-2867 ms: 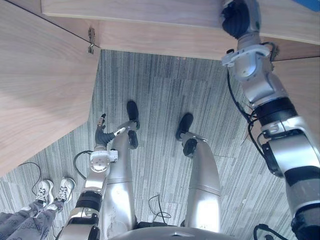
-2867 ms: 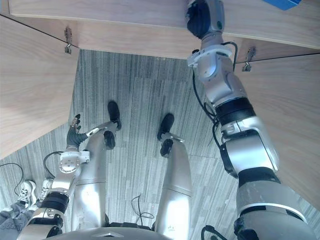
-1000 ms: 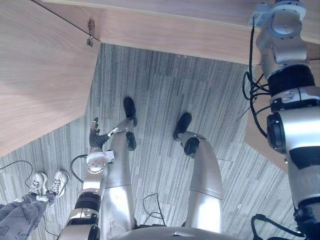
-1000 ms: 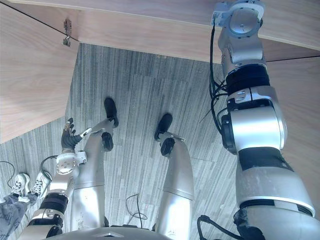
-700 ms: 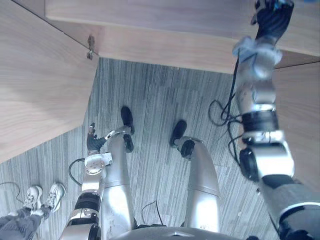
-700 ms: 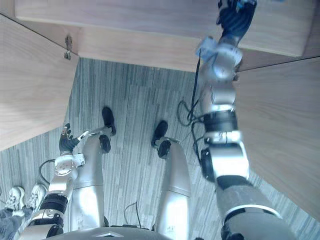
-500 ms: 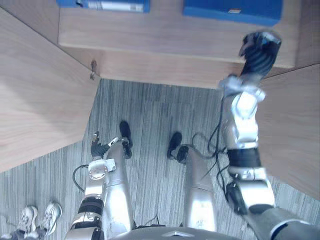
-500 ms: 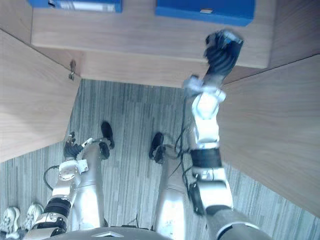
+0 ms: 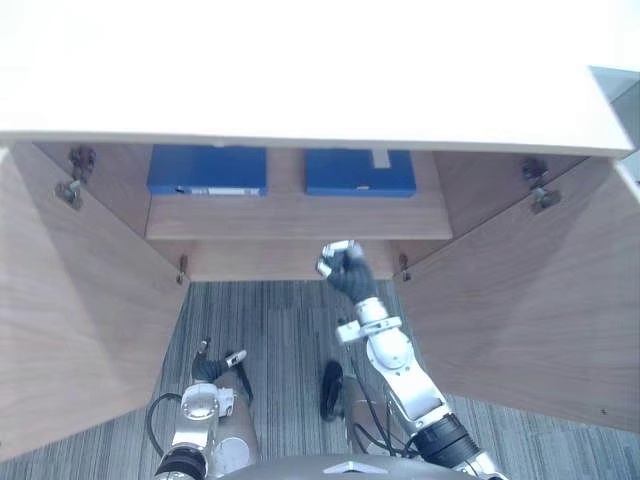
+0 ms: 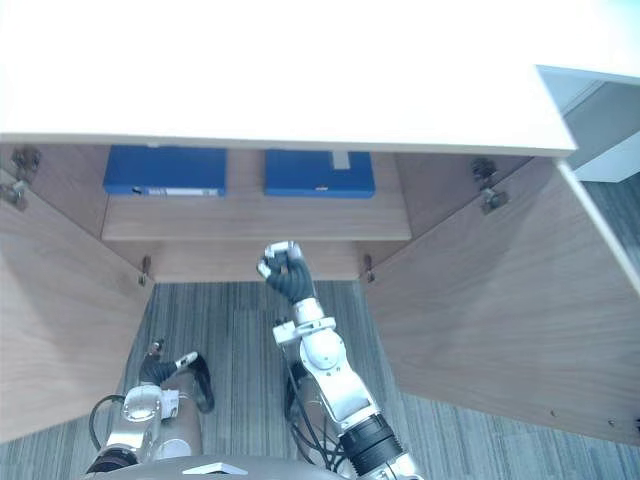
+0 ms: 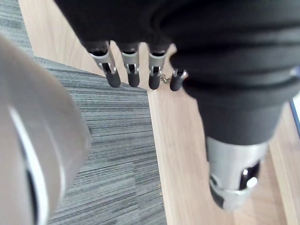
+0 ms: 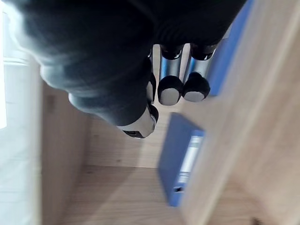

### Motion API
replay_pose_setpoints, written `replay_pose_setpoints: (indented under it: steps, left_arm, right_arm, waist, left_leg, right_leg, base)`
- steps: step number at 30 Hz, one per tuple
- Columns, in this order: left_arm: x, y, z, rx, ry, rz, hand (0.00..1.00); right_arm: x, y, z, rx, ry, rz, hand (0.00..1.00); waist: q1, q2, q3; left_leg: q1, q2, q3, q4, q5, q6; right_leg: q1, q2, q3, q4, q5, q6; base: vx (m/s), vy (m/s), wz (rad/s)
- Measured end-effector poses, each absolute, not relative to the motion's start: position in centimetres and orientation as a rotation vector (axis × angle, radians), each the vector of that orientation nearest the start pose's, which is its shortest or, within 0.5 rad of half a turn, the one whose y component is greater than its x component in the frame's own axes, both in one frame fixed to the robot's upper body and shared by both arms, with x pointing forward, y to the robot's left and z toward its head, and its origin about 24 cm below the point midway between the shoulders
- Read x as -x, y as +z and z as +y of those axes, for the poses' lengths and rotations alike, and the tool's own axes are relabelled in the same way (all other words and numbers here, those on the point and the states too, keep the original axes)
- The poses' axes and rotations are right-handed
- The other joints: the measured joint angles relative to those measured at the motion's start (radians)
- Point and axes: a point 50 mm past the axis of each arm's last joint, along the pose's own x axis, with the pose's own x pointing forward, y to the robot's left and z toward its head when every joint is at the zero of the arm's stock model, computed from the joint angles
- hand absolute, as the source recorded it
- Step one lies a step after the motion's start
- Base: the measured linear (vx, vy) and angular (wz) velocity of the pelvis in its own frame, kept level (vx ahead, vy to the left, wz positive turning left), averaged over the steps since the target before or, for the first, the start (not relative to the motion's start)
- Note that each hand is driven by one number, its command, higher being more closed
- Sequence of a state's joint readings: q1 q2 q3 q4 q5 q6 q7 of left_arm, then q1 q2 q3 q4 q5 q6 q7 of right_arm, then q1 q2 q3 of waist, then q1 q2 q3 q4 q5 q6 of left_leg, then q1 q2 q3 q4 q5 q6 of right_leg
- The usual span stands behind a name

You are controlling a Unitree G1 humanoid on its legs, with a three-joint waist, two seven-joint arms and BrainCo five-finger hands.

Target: Walk over to the cabinet, pick up the folder, carry it to the office cabinet, place the folder inside the office cabinet, then close the office cabinet door

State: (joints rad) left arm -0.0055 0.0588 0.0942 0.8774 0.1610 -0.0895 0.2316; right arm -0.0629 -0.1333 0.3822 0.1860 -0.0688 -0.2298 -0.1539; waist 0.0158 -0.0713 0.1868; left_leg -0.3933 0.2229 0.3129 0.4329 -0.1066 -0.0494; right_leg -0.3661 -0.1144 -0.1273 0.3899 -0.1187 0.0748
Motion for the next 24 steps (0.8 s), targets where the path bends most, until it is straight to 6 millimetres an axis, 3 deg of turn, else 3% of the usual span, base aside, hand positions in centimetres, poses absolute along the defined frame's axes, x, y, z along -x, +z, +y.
replay_pose_setpoints:
  steps: [3,10,11,17,24]
  left_arm:
    - [-15.6,-13.2,20.2,-0.296,0.239,0.831,0.00]
    - [-13.3,-14.2,21.0,-0.327,0.220,0.914,0.00]
    - [-13.0,-14.3,21.0,-0.328,0.218,0.923,0.00]
    - [-11.6,-15.0,20.7,-0.307,0.189,0.981,0.00]
    - [-10.9,-15.4,20.4,-0.299,0.176,1.020,0.00]
  right_arm:
    - [-24.1,-2.4,-10.6,0.326,0.247,0.126,1.00]
    - [-20.4,-9.3,-14.8,0.449,0.155,0.503,1.00]
    - [-19.7,-10.0,-15.3,0.446,0.138,0.549,0.00]
    - [-16.7,-12.6,-17.7,0.386,0.008,0.755,0.00]
    - [-13.0,-14.5,-19.4,0.255,-0.163,0.933,0.00]
  waist:
    - [-0.010,0.001,-0.005]
    - [-0.016,0.008,-0.058]
    - [-0.015,0.009,-0.069]
    - [-0.015,0.021,-0.106]
    - [-0.031,0.023,-0.129]
  left_leg:
    - [0.086,-0.033,0.023,-0.096,0.038,0.002]
    - [0.237,-0.090,0.056,-0.271,0.097,0.003]
    - [0.254,-0.097,0.059,-0.298,0.109,0.000]
    - [0.386,-0.151,0.055,-0.510,0.191,-0.004]
    - [0.417,-0.172,0.045,-0.519,0.182,0.004]
  right_leg:
    - [0.095,0.006,0.010,-0.142,0.070,0.013]
    - [0.236,-0.003,0.041,-0.328,0.156,0.020]
    - [0.245,-0.004,0.044,-0.337,0.160,0.020]
    - [0.264,-0.001,0.094,-0.370,0.162,0.018]
    - [0.299,-0.010,0.120,-0.389,0.162,0.018]
  base:
    - [0.12,0.053,-0.14]
    - [0.06,0.035,-0.12]
    - [-0.02,0.011,-0.15]
    - [-0.05,0.017,-0.26]
    - [-0.01,0.009,-0.03]
